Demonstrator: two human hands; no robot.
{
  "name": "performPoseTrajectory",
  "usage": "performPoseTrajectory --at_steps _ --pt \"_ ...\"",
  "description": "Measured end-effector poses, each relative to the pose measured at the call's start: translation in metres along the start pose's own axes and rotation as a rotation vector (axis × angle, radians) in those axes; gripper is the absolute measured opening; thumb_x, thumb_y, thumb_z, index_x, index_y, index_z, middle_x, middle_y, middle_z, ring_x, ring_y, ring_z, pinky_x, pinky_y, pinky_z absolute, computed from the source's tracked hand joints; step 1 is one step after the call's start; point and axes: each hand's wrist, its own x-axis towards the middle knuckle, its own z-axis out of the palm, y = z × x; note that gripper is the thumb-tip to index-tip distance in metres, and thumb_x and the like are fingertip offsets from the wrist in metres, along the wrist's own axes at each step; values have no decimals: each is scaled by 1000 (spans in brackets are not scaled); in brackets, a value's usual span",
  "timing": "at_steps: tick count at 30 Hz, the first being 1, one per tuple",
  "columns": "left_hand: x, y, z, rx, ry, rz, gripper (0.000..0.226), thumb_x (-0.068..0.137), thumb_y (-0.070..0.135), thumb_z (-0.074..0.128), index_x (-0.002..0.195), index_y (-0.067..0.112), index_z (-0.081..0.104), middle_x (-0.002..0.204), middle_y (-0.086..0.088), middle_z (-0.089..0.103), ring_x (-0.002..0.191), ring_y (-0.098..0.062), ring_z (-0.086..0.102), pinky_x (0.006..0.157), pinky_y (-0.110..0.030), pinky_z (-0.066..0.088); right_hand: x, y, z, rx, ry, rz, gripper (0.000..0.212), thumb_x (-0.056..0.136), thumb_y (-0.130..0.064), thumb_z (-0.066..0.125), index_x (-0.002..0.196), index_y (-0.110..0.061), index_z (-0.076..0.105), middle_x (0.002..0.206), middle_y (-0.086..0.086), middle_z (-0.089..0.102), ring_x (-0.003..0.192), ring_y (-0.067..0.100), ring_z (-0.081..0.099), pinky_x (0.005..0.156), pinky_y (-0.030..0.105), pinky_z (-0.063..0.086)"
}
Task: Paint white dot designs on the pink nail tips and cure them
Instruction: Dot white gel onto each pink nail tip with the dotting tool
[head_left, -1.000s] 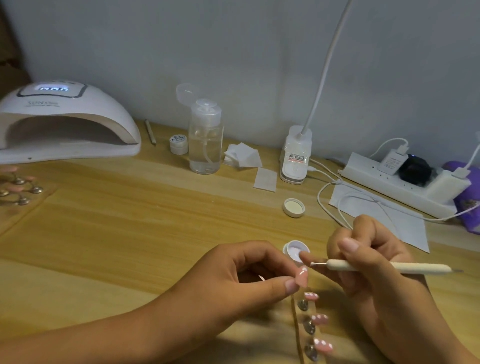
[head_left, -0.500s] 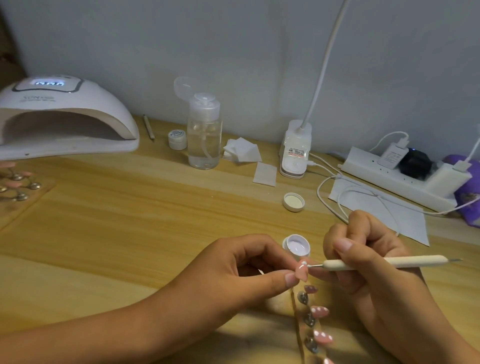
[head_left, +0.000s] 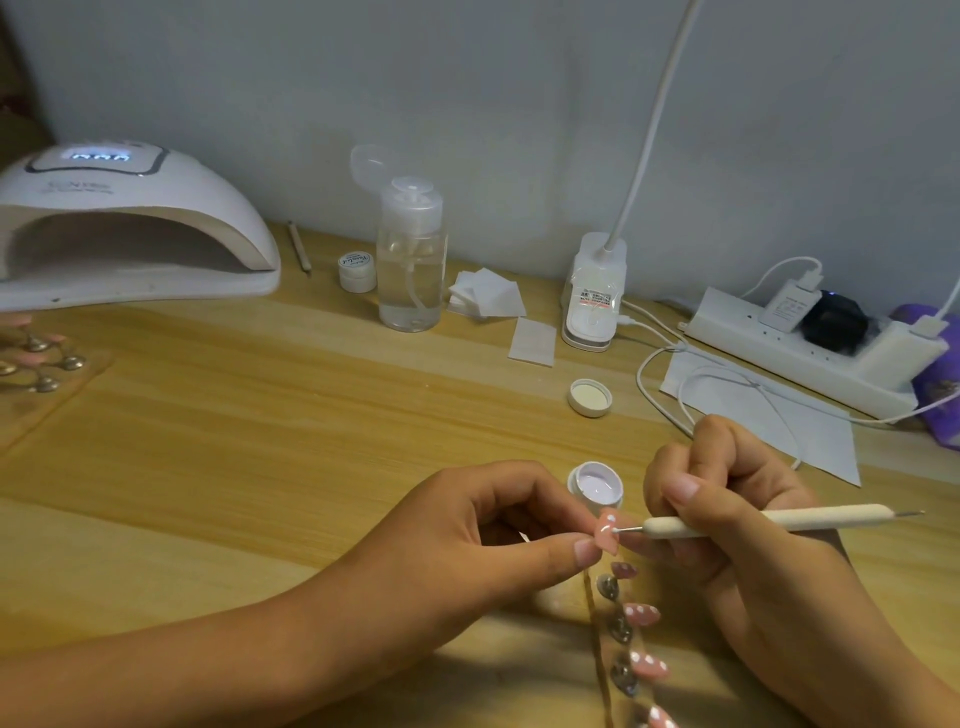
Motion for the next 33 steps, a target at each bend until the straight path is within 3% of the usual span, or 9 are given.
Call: performPoseTrajectory --at_steps 16,20,28,33 --pt "0 1 1 -3 11 -5 8 77 21 71 82 27 73 81 7 72 74 -3 60 68 -16 45 1 1 0 4 -16 11 26 64 -20 76 57 -21 52 58 -1 51 50 6 51 55 22 51" --pt "-1 1 0 4 12 1 8 77 21 71 81 27 73 81 6 72 75 -4 60 68 -17 46 1 1 0 38 -18 6 21 68 -16 68 57 -19 50 57 1 49 49 8 48 54 21 49" --pt "0 1 0 3 16 -2 9 77 21 71 80 28 73 80 7 72 74 -2 60 67 -15 46 2 2 -2 40 -12 14 20 67 -16 68 57 -19 50 57 1 48 48 8 47 54 23 50" --pt "-1 1 1 -1 16 1 10 76 20 71 80 29 73 78 10 71 73 -1 60 67 -14 46 2 1 -1 21 -35 27 36 61 -30 86 60 -19 52 59 0 50 53 7 50 54 22 51"
